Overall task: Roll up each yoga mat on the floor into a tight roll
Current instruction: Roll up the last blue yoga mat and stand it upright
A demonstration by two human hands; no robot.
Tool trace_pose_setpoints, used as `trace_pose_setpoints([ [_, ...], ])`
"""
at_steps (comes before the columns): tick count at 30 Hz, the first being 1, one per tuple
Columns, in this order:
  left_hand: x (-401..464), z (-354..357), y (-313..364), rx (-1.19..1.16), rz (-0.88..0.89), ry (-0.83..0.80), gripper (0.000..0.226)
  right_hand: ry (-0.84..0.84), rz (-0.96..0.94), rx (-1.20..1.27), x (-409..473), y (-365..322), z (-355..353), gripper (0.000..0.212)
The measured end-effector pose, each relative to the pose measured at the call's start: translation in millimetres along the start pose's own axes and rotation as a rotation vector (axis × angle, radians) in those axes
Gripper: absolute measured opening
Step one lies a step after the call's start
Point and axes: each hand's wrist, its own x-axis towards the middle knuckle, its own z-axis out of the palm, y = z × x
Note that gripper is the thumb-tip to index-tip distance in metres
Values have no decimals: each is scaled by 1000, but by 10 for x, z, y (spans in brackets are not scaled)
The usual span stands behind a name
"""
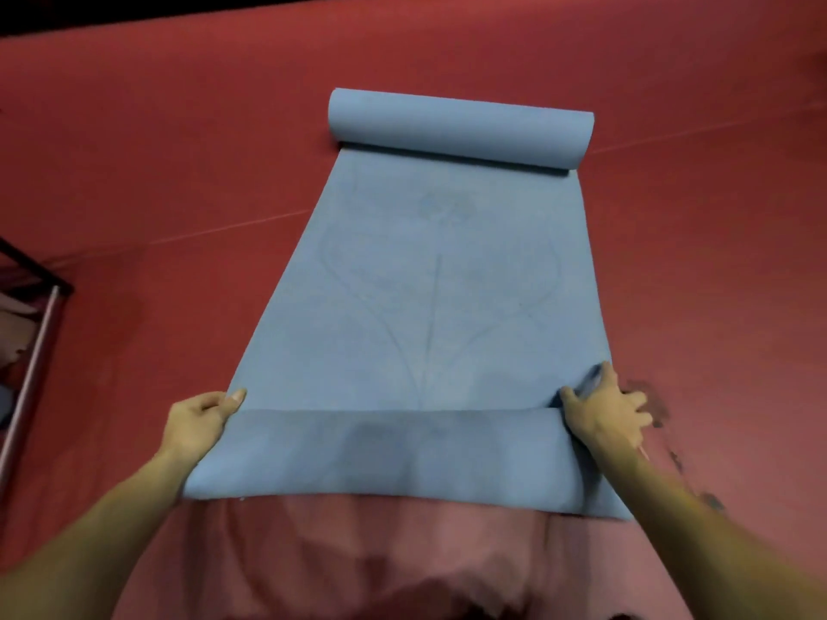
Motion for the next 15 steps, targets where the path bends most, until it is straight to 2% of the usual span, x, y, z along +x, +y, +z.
trace_pose_setpoints([
  [4,-31,-502,-289,-93,-69,119,25,-29,-186,17,-181,-603,325,73],
  [9,79,-944,-455,-120,-93,217,24,-114,-487,-66,-343,-1236,537,72],
  [11,147,-1015,-499,-1,-59,238,25,-125,-584,-162,-384,-1300,564,62],
  [13,218,-1086,-477,219,-51,246,21,-143,-626,-298,-404,-1319,521,52],
  [15,237,-1211,-369,471,-12,227,32,-222,-622,-487,-471,-1392,365,53],
])
